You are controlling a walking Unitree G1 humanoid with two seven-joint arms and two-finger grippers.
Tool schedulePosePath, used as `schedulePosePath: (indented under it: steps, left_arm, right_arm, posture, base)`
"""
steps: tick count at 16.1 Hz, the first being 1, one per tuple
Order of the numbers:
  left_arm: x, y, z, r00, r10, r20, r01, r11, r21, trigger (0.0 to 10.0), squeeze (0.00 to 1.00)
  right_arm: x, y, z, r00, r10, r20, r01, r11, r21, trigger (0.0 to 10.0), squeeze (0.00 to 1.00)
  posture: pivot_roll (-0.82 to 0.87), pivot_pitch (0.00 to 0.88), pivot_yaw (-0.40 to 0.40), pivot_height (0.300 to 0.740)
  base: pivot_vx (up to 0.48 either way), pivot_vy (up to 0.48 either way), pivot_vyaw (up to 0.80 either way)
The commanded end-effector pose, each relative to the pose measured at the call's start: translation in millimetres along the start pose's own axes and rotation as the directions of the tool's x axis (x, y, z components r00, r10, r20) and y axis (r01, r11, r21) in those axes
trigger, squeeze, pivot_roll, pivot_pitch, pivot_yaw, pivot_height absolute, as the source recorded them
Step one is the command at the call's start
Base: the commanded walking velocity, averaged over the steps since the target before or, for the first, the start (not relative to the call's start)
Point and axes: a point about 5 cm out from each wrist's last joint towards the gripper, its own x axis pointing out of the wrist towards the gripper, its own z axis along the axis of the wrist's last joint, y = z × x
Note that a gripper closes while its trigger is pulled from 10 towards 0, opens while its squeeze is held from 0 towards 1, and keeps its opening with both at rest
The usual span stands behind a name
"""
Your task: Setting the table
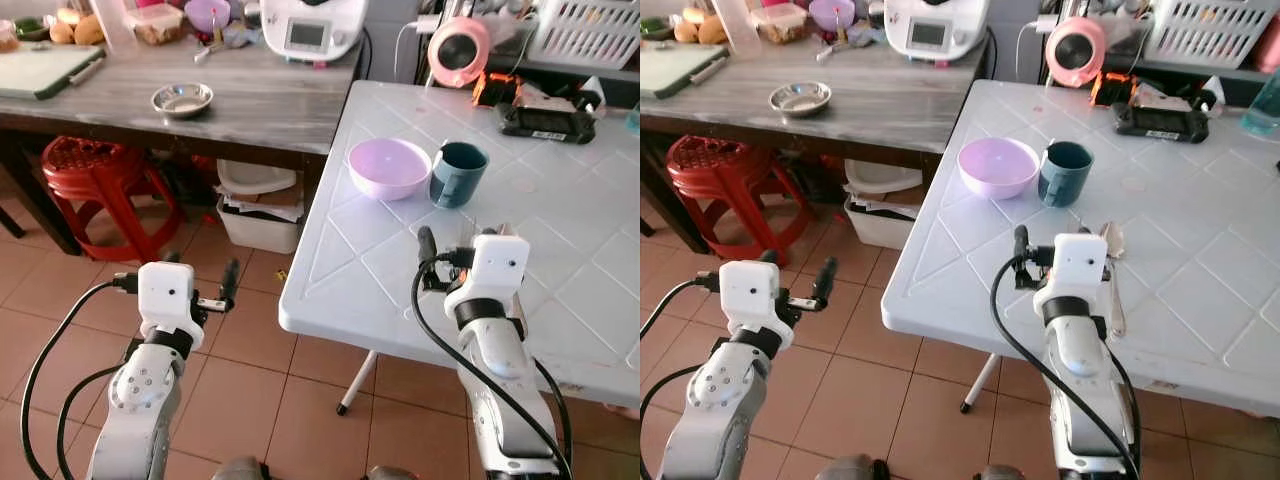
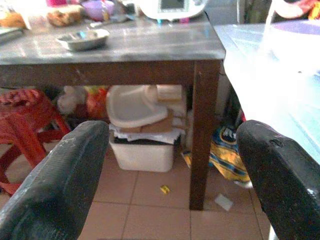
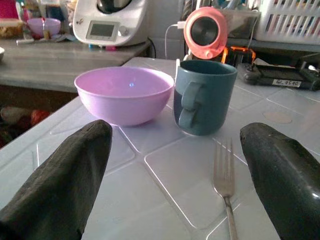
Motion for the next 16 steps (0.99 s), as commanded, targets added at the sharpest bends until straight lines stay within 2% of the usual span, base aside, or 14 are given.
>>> schedulePosePath:
  steps: [1,2,3,5,6,7,9,10,12,15,16]
  left_arm:
    - [-4.1,0.3,-2,0.999,-0.021,-0.026,0.021,1.0,0.004,10.0,0.0]
    - [-3.9,-0.6,-2,0.999,-0.031,-0.029,0.032,0.999,0.003,10.0,0.0]
    - [-4.6,-0.8,-1,0.999,-0.037,-0.033,0.037,0.999,0.0,10.0,0.0]
    - [-6.1,-1.2,-1,0.998,-0.048,-0.043,0.048,0.999,0.002,10.0,0.0]
    - [-7.0,-1.2,0,0.997,-0.054,-0.046,0.054,0.999,0.002,10.0,0.0]
    - [-6.9,-1.6,0,0.997,-0.059,-0.048,0.059,0.998,0.004,10.0,0.0]
    - [-7.2,-1.5,1,0.997,-0.062,-0.048,0.062,0.998,0.006,10.0,0.0]
    - [-8.0,-0.8,1,0.997,-0.063,-0.05,0.064,0.998,0.007,10.0,0.0]
    - [-8.5,-0.5,2,0.996,-0.065,-0.054,0.065,0.998,0.008,10.0,0.0]
    - [-8.5,-2.1,4,0.996,-0.07,-0.05,0.07,0.997,0.009,10.0,0.0]
    - [-7.1,-2.3,5,0.997,-0.068,-0.044,0.068,0.998,0.007,10.0,0.0]
  right_arm:
    - [-0.2,-3.7,-2,1.0,0.002,-0.016,-0.003,0.998,-0.063,10.0,0.0]
    - [2.2,-6.7,-2,1.0,0.01,-0.02,-0.012,0.995,-0.104,10.0,0.0]
    - [7.6,-14.2,-1,1.0,-0.005,-0.022,0.001,0.982,-0.19,10.0,0.0]
    - [18.1,-21.1,4,1.0,-0.01,-0.019,0.005,0.969,-0.247,10.0,0.0]
    - [30.2,-24.1,7,1.0,0.016,-0.024,-0.022,0.953,-0.303,10.0,0.0]
    - [45.8,-26.9,15,0.999,0.051,-0.008,-0.051,0.945,-0.324,10.0,0.0]
    - [52.2,-27.0,19,0.997,0.073,0.0,-0.068,0.932,-0.357,10.0,0.0]
    - [62.0,-25.8,24,0.995,0.097,0.0,-0.092,0.937,-0.338,10.0,0.0]
    - [74.7,-9.9,34,0.977,0.213,0.006,-0.199,0.923,-0.329,10.0,0.0]
    - [77.6,12.7,38,0.939,0.343,0.013,-0.32,0.89,-0.325,10.0,0.0]
    - [73.0,17.5,38,0.936,0.351,0.032,-0.326,0.898,-0.294,10.0,1.0]
  posture:
    - [-0.03,0.091,0.032,0.74]
    - [-0.03,0.096,0.032,0.74]
    - [-0.03,0.105,0.036,0.74]
    - [-0.02,0.115,0.04,0.74]
    - [-0.02,0.12,0.044,0.74]
    - [-0.02,0.121,0.045,0.74]
    - [-0.01,0.123,0.045,0.74]
    - [0.0,0.124,0.045,0.74]
    - [0.0,0.124,0.046,0.74]
    - [0.01,0.122,0.038,0.74]
    - [0.01,0.119,0.035,0.74]
  base:
    - [0.0,0.0,0.0]
    - [0.0,0.0,0.0]
    - [0.0,0.0,0.0]
    - [0.0,0.0,0.0]
    - [0.0,0.0,0.0]
    - [0.0,0.0,0.0]
    - [0.0,0.0,0.0]
    - [0.0,0.0,0.0]
    - [0.0,0.0,0.0]
    - [0.0,0.0,0.0]
    - [0.0,0.0,0.0]
